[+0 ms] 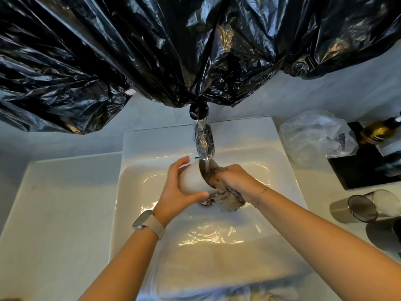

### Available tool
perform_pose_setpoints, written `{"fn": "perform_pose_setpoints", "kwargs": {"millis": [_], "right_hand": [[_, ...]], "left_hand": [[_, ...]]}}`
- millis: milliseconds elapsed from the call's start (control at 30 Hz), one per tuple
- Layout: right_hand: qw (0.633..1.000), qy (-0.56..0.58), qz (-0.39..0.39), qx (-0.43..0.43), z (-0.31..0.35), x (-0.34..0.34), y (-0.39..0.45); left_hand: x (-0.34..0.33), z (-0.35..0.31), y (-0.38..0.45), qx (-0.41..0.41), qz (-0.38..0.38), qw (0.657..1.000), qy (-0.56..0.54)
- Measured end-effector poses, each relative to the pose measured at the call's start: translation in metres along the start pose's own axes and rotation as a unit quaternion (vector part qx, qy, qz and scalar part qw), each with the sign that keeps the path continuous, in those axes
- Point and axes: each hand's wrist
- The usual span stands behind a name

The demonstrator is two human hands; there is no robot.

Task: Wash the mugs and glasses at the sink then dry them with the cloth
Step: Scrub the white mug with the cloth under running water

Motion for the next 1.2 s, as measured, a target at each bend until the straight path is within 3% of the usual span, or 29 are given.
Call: {"fn": "perform_pose_setpoints", "kwargs": {"millis": [33,133,267,333,433,500,600,667,700,767,800,867,933,1000,1033,1067,1133,1200], "right_hand": [[0.999,0.032,-0.001,0.001,0.0,-0.002,-0.002],[0.996,0.083,0.017,0.0,-0.004,-0.01,-0.005],[1.0,0.015,-0.009,0.016,-0.014,-0.024,-0.006],[0.992,-0.102,-0.044,0.062,-0.017,-0.022,-0.006],[0.938,-0.295,-0.101,0.149,-0.018,-0.014,-0.009],[0.916,-0.324,-0.141,0.187,-0.019,-0.012,-0.008],[0.966,-0.142,-0.156,0.149,-0.02,-0.013,-0.005],[0.994,0.059,-0.081,0.041,-0.024,-0.02,-0.005],[0.986,0.163,-0.007,-0.026,-0.027,-0.024,-0.005],[0.922,0.344,0.136,-0.112,-0.033,-0.031,-0.009],[0.891,0.399,0.174,-0.128,-0.035,-0.033,-0.009],[0.871,0.429,0.192,-0.145,-0.038,-0.034,-0.01],[0.901,0.375,0.168,-0.142,-0.039,-0.035,-0.011],[0.976,0.194,0.066,-0.072,-0.038,-0.033,-0.008],[0.997,0.076,0.004,-0.018,-0.035,-0.032,-0.007],[0.997,-0.041,-0.05,0.04,-0.031,-0.03,-0.006],[0.961,-0.217,-0.129,0.116,-0.022,-0.027,-0.005],[0.931,-0.3,-0.158,0.132,-0.02,-0.026,-0.001]], "left_hand": [[0.001,-0.001,-0.002,0.033,-0.008,0.995,-0.099],[-0.004,0.002,-0.001,0.113,-0.009,0.932,-0.344],[-0.016,-0.002,0.007,0.182,-0.078,0.901,-0.385],[-0.016,0.001,0.009,0.212,-0.074,0.894,-0.389],[-0.015,0.005,0.009,0.247,-0.067,0.887,-0.386],[-0.016,0.002,0.011,0.242,-0.064,0.888,-0.385],[-0.023,-0.005,0.016,0.166,-0.091,0.928,-0.321],[-0.027,-0.005,0.017,0.11,-0.121,0.955,-0.247],[-0.027,-0.005,0.018,0.093,-0.134,0.961,-0.223],[-0.028,-0.003,0.017,0.07,-0.143,0.969,-0.19],[-0.028,-0.001,0.016,0.065,-0.139,0.972,-0.176],[-0.028,0.0,0.015,0.07,-0.128,0.976,-0.164],[-0.027,0.001,0.015,0.09,-0.12,0.973,-0.174],[-0.026,0.003,0.012,0.123,-0.11,0.962,-0.216],[-0.027,0.003,0.011,0.145,-0.105,0.949,-0.259],[-0.028,0.003,0.009,0.168,-0.101,0.93,-0.31],[-0.028,0.002,0.006,0.21,-0.099,0.894,-0.382],[-0.028,-0.001,0.008,0.254,-0.114,0.868,-0.41]]}}
Point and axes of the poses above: each hand's wrist, its own y-axis towards the middle knuckle, its own x-axis out of the back of the hand, z = x × y, and after that the axes turned 8 degrees about z, right-handed
